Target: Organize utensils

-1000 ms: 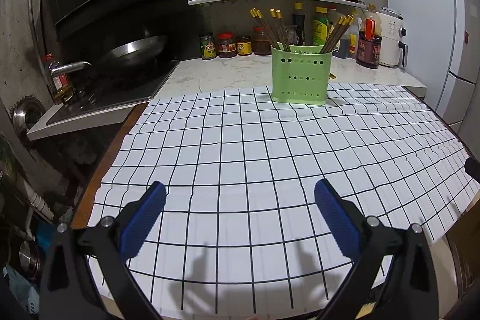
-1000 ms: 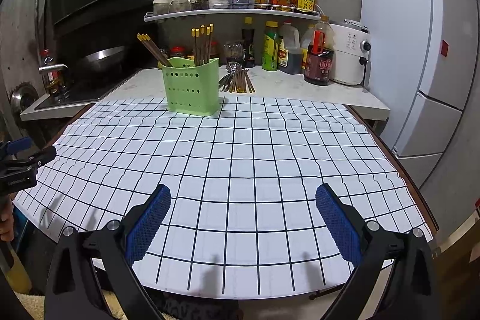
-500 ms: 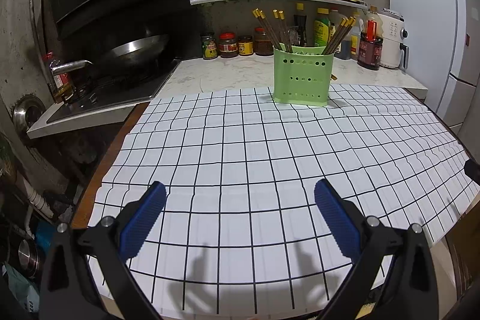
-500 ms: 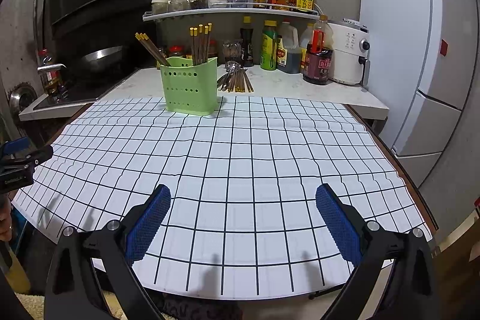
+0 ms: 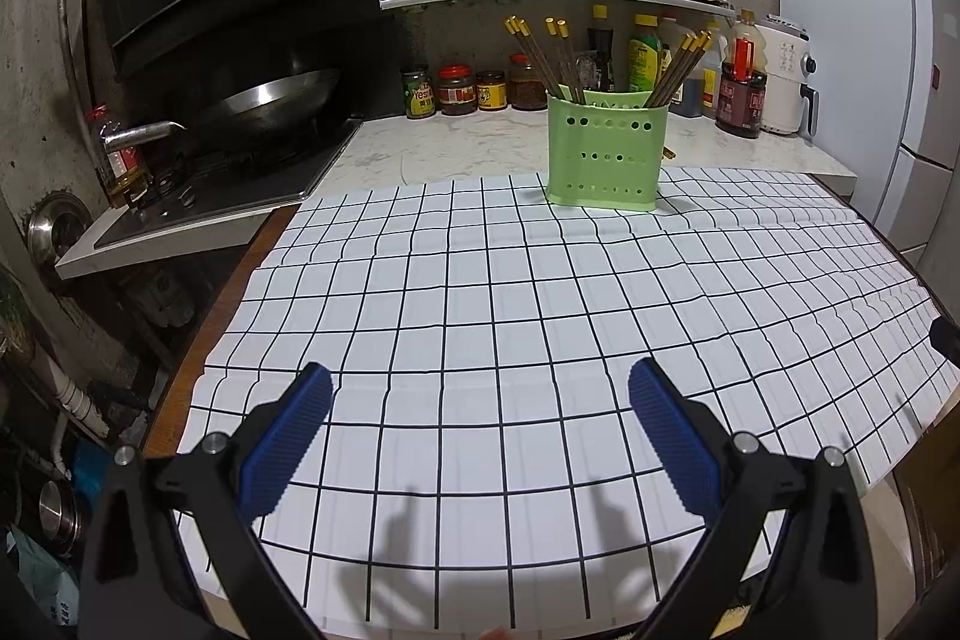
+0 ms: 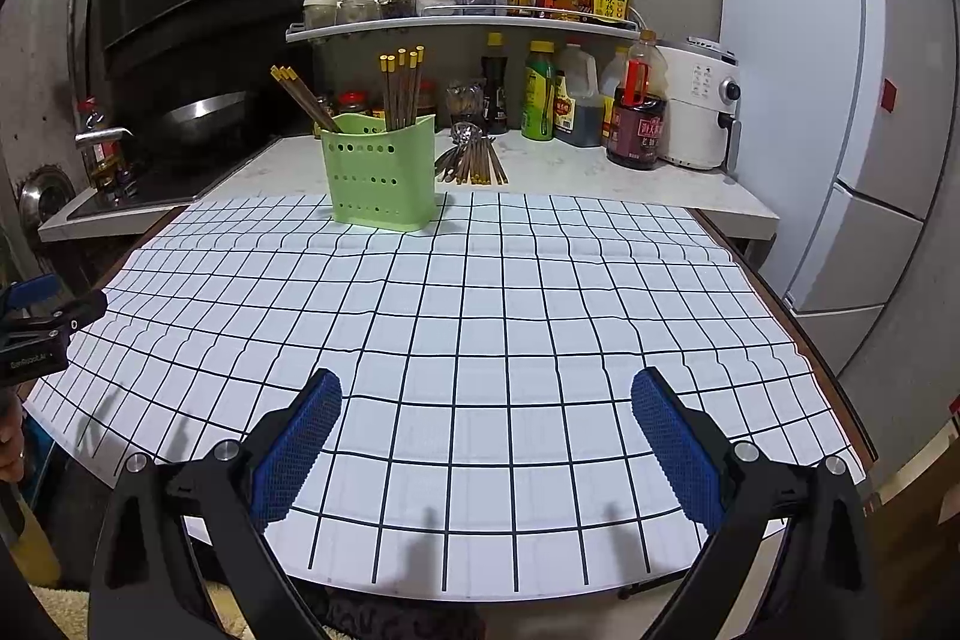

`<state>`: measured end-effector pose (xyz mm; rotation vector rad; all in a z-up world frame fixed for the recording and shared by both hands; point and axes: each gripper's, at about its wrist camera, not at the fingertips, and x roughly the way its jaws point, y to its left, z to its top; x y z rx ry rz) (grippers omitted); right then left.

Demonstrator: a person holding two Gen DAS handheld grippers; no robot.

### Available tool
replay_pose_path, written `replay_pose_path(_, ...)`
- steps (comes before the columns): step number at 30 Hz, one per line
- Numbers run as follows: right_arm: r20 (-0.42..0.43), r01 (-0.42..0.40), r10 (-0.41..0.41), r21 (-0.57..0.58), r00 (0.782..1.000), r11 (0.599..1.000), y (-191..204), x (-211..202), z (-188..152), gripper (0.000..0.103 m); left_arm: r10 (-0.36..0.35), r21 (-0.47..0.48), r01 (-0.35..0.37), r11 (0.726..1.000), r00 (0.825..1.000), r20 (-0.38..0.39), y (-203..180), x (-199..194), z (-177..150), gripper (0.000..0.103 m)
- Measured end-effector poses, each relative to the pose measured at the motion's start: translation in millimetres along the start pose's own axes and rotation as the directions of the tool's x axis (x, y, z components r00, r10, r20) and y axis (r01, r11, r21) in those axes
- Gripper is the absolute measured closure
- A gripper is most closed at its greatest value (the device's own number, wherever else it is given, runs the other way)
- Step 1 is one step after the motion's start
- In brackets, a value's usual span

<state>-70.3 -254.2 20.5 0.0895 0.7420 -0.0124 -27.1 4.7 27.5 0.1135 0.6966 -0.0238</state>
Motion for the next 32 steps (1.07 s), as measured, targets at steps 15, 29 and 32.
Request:
replay_pose_path(15, -0.01, 0.0, 0.0, 0.004, 1.0, 1.0, 2, 4, -1, 0.006, -0.002, 0.002, 0.002, 1.0, 1.0, -0.017, 1, 4, 0, 0.006)
replay_pose_path(29, -0.029, -0.012, 0.013, 0.008, 0.999, 1.0, -2, 20, 3, 0.006, -0.025, 0.001, 0.025, 1.0, 0.999, -0.045, 0, 19, 4, 0.006)
replay_pose_path(32, -0.041, -0.024, 0.024, 0.001, 0.999, 1.0, -5, 33, 8, 0.006, -0.034, -0.003, 0.034, 0.999, 0.998, -0.06, 4, 32, 9, 0.006)
